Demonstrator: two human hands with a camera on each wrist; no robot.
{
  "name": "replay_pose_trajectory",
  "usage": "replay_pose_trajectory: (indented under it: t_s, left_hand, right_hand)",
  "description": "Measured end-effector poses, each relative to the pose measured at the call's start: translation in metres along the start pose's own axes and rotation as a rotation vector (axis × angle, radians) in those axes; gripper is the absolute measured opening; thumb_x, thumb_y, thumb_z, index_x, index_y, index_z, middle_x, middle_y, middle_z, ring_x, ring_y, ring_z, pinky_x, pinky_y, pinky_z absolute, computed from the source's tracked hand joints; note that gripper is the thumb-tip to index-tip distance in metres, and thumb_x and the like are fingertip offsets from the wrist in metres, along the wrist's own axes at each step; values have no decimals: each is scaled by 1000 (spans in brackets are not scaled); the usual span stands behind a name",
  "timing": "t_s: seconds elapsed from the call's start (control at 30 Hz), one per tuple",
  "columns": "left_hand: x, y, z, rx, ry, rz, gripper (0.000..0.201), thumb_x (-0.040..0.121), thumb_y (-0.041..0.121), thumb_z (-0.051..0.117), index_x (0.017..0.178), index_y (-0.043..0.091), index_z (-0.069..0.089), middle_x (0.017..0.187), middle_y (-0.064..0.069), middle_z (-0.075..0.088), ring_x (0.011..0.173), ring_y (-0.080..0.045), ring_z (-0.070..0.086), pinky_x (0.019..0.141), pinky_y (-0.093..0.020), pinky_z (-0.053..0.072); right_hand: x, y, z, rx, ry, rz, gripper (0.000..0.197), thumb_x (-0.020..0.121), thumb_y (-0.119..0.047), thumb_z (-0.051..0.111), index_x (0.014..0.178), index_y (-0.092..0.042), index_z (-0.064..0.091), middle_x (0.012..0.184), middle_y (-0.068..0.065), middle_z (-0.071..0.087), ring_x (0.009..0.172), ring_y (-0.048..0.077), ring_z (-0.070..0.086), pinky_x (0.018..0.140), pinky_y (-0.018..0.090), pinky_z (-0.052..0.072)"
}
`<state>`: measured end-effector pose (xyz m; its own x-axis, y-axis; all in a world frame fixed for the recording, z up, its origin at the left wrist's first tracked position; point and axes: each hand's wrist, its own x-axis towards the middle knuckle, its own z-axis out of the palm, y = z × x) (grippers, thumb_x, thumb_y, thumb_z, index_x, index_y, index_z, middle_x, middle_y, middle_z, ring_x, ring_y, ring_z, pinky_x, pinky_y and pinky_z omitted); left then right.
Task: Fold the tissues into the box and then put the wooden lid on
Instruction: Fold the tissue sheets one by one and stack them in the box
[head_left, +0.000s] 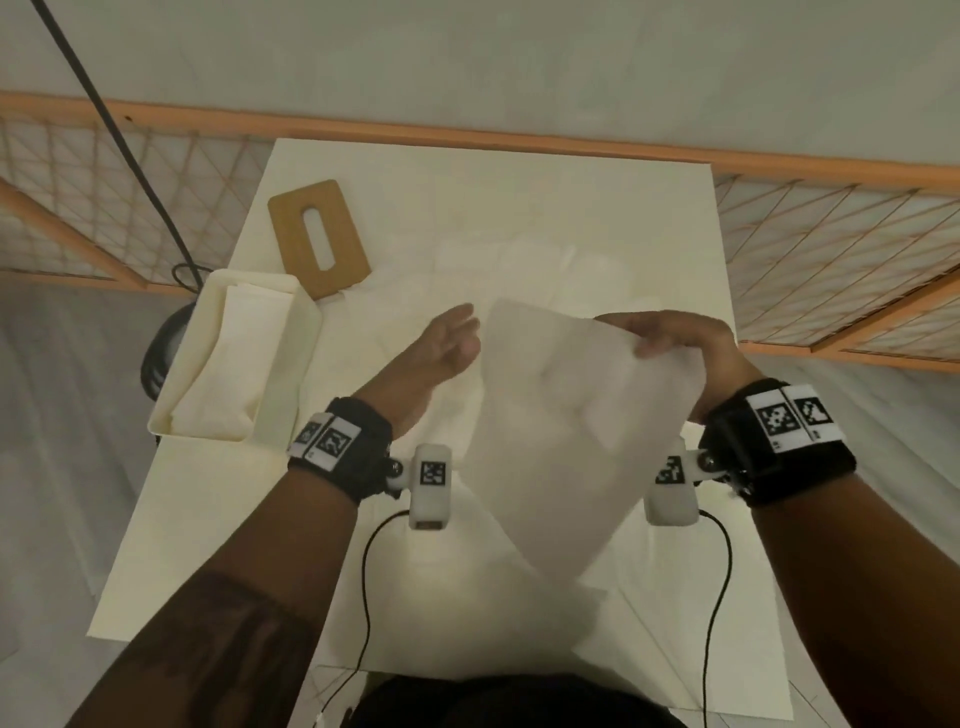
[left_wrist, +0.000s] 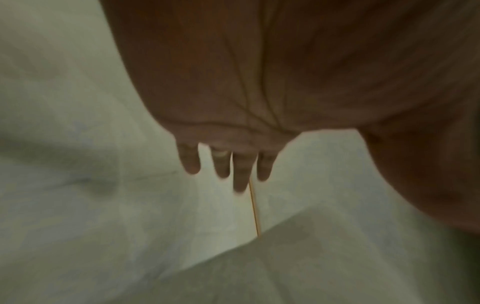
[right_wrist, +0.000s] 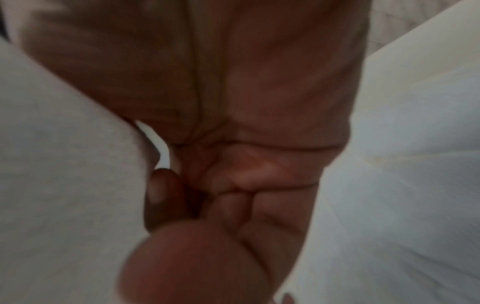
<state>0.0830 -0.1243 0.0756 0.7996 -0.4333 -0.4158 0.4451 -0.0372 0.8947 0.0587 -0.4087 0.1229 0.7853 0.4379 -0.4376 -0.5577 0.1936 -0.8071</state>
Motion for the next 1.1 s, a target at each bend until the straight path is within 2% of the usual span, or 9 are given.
replay_pose_trajectory:
  t_s: [0.17,0.27,0.33,0.5,0.6,0.73,0.83,1.0,1.1]
  left_hand:
    - [-21,-19,35,-50,-75,-141,46,70,25,91,110,10,76,112,-15,75,103,-32,72,84,-40,59]
    - [-35,-32,40,-51,111,-107,38,73,17,83,106,1,73,104,-16,76,95,-35,71,79,-41,60]
    - [-42,-37,34,-55,175,-71,31,73,18,83,99,4,74,98,-15,76,90,-34,71,77,-40,60]
    - [-52,-40,-6,53,209,-11,14,93,9,70,104,13,77,105,-16,77,101,-40,71,98,-57,53]
    - [-56,-37,-31,257,134,28,28,96,7,66,95,30,82,102,-8,78,101,-34,73,95,-57,55]
    - [-55,-33,-55,365,0,22,39,94,-7,61,95,26,82,106,-2,78,103,-22,74,94,-48,58]
    - [-52,-37,-66,383,-122,-6,37,95,-8,58,100,19,83,115,3,76,111,-19,70,101,-41,55]
    - [-52,-53,-61,6,-212,-256,42,76,6,57,113,8,76,128,-11,69,119,-32,65,103,-45,52]
    - [-52,-69,-51,91,-119,-226,22,90,24,64,105,13,77,117,-7,73,104,-30,68,88,-38,56]
  right_hand:
    - [-19,7,0,132,113,79,35,90,-31,43,96,-4,65,93,14,67,78,29,67,74,37,48]
    - [-28,33,-8,223,137,143,90,88,-81,30,131,-11,66,130,15,67,118,35,66,101,48,47]
    - [-34,49,-1,212,81,153,97,82,-86,29,145,-17,55,141,12,62,130,32,59,105,47,49]
    - [-21,83,26,-75,290,50,38,94,-10,68,132,-5,62,123,14,72,116,37,67,93,43,59]
    - [-13,87,37,-161,405,-9,19,93,-3,67,112,0,72,106,17,76,97,30,75,77,33,61]
    - [-8,88,47,-351,394,-5,16,85,8,63,76,-3,72,77,10,74,66,20,69,60,28,52]
    - [-3,96,50,-209,409,63,23,93,11,45,85,2,64,88,17,70,68,26,65,56,28,51]
    - [-2,118,36,119,469,136,33,100,-27,45,111,-14,73,100,13,69,80,31,60,67,36,44]
    - [-4,129,36,16,542,202,43,94,-60,57,121,-28,68,100,2,76,83,25,72,77,41,56]
